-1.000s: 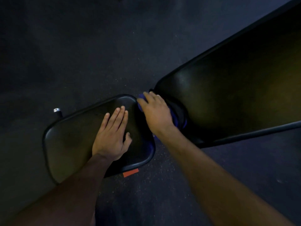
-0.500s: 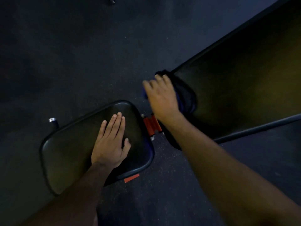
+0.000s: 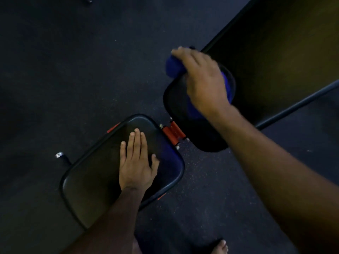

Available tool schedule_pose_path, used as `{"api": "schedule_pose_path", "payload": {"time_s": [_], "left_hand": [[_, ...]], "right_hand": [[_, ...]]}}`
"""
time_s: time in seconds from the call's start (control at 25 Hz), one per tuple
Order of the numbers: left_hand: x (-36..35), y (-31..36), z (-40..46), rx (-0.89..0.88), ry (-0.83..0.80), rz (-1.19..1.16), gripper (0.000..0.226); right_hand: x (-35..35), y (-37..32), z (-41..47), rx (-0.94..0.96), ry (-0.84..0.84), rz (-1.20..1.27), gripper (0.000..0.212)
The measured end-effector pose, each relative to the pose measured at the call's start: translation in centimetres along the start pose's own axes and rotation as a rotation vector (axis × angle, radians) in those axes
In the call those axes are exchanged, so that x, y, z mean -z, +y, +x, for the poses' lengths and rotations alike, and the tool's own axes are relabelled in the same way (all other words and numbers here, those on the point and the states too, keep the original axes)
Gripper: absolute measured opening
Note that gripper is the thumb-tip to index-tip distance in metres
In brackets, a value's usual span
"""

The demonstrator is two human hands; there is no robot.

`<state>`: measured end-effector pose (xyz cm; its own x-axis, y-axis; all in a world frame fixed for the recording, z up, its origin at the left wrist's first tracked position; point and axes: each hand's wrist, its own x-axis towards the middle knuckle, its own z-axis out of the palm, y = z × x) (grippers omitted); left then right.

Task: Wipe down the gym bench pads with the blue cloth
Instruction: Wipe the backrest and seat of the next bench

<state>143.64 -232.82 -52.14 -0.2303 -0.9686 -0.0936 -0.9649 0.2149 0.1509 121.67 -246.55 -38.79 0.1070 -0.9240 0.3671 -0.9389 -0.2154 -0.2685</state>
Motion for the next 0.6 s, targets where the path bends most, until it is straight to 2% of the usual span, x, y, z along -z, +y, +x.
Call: {"api": "schedule_pose_path", "payload": {"time_s": [0.08, 0.2, 0.28, 0.36, 0.4, 0.48, 0.52, 0.6], "left_hand": [[0.2, 0.0, 0.0, -0.001, -0.014, 0.016, 0.075], [0.3, 0.0, 0.1, 0.003, -0.011, 0.03, 0.077], [0.2, 0.1, 0.2, 0.003, -0.011, 0.042, 0.078], [0.1, 0.1, 0.1, -0.003, -0.007, 0.038, 0.077], [0.0, 0.0, 0.1, 0.002, 0.001, 0.04, 0.077], [-0.1, -0.1, 0.3, 0.003, -0.006, 0.032, 0.076], [-0.2, -0.2, 0.2, -0.001, -0.005, 0.024, 0.075], [-0.2, -0.3, 0.2, -0.001, 0.007, 0.009, 0.075]], "right_hand": [[-0.9, 1.9, 0.7, -0.059, -0.051, -0.107, 0.051], [-5.7, 0.4, -0.7, 0.037, -0.221, -0.195, 0.048], [-7.6, -1.9, -1.9, 0.118, -0.49, -0.118, 0.051], [-7.9, -3.6, -2.4, 0.211, -0.784, -0.183, 0.056], [-7.6, -3.7, -1.9, 0.284, -0.824, -0.245, 0.061], [-6.4, -3.4, 0.2, 0.474, -0.775, -0.414, 0.073], [-5.9, -3.0, 1.4, 0.565, -0.763, -0.483, 0.072], [-5.6, -2.5, 3.6, 0.753, -0.846, -0.576, 0.056]]}}
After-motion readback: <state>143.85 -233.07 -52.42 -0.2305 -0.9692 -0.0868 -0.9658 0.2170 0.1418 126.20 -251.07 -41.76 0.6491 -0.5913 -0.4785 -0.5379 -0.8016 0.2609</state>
